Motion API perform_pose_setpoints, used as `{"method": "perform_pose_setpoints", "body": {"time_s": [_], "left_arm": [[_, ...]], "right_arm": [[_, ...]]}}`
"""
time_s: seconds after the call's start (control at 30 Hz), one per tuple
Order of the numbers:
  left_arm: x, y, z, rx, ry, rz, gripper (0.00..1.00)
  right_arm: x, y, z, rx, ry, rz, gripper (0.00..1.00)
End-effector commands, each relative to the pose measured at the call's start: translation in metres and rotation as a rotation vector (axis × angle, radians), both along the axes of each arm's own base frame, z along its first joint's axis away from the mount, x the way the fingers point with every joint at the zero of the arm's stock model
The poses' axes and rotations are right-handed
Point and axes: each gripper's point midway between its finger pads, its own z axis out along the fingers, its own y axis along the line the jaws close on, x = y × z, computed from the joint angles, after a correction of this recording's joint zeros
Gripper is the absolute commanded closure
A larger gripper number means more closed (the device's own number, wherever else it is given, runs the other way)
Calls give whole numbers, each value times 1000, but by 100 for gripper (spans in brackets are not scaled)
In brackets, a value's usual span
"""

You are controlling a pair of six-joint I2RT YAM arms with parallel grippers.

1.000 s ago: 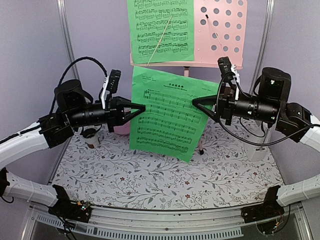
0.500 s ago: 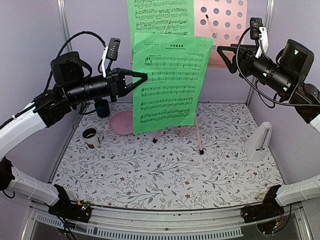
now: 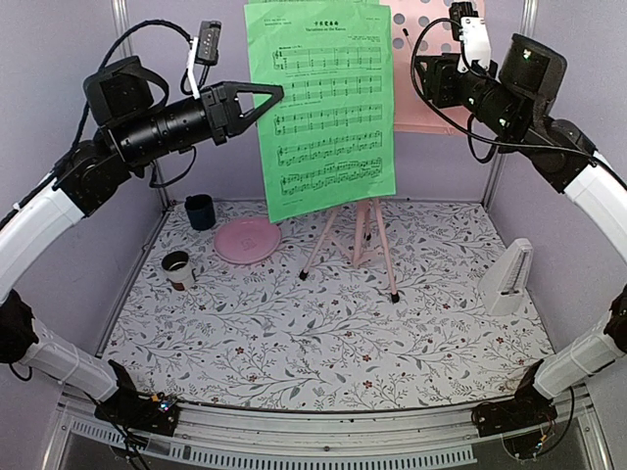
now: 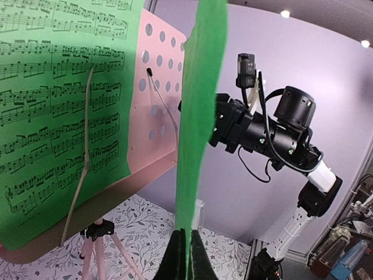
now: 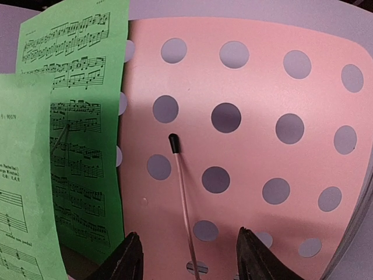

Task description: Set up the instrument practice props

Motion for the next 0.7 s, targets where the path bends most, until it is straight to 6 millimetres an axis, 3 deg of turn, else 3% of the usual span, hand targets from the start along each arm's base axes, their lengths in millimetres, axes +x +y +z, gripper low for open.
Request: {"method": "perform_pose_setpoints", "body": {"time_s": [0.0,0.33,0.67], "left_arm": [[13,7,17,-27,-9,58,100],[31,10,44,-73,-49,109,100],[47,5,72,-108,-134,143,100]], "right_arm": [[12,-6,17,-20,-53,-86,45],[32,1,12,-62,-61,-137,58],[32,-2,14,-45,-88,-129,96]]}}
